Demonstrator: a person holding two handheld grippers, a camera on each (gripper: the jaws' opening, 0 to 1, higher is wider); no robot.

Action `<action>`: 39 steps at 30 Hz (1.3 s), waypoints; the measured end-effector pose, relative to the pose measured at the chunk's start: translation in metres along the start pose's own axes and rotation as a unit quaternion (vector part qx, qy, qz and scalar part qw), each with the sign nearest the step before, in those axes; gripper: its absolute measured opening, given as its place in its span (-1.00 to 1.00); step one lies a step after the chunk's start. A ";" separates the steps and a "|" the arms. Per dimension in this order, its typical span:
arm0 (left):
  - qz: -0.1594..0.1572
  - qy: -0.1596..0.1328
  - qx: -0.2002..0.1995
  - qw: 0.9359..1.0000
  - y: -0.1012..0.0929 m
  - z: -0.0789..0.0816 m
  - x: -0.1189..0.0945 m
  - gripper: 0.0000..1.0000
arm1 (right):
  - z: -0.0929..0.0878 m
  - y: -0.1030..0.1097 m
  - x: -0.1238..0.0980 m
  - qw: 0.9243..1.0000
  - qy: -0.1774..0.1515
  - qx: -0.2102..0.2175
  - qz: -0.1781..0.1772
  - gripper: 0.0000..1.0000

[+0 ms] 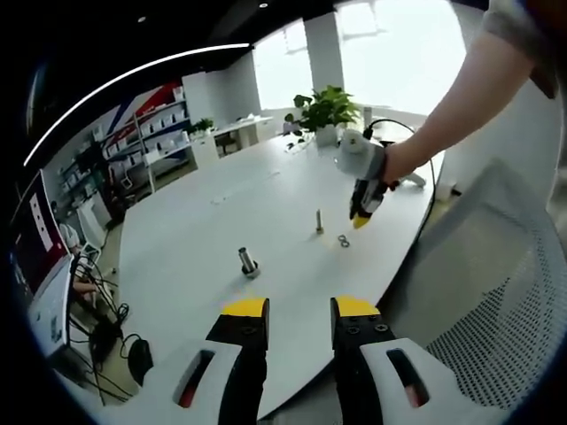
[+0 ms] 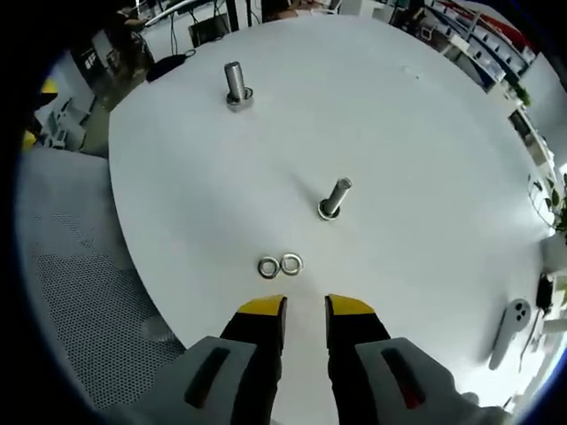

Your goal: Place the washer onto the threaded stud by aligning its center hole with the stud, sliding it down to the base, and recovering from edge contact or off-axis alignment until the washer reaches the visible bottom stop.

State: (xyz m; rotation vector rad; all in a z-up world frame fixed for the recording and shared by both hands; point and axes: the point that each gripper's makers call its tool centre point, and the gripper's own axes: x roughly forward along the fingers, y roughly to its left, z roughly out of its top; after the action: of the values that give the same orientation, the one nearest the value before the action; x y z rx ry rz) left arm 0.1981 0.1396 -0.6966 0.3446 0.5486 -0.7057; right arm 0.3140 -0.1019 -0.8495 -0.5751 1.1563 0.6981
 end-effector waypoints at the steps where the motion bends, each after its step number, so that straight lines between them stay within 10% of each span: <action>1: 0.000 0.000 -0.001 1.000 0.000 0.000 0.000 -0.49 | 0.000 0.001 0.003 1.000 0.000 -0.001 0.001 -0.60; 39: 0.010 0.003 -0.013 1.000 0.007 -0.001 0.001 -0.49 | 0.018 -0.005 0.032 0.999 -0.001 -0.040 0.012 -0.58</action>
State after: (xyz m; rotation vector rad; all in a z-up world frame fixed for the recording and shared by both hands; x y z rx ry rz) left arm 0.2031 0.1446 -0.6972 0.3276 0.5583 -0.6773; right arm 0.3366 -0.0855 -0.8746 -0.6280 1.1393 0.7688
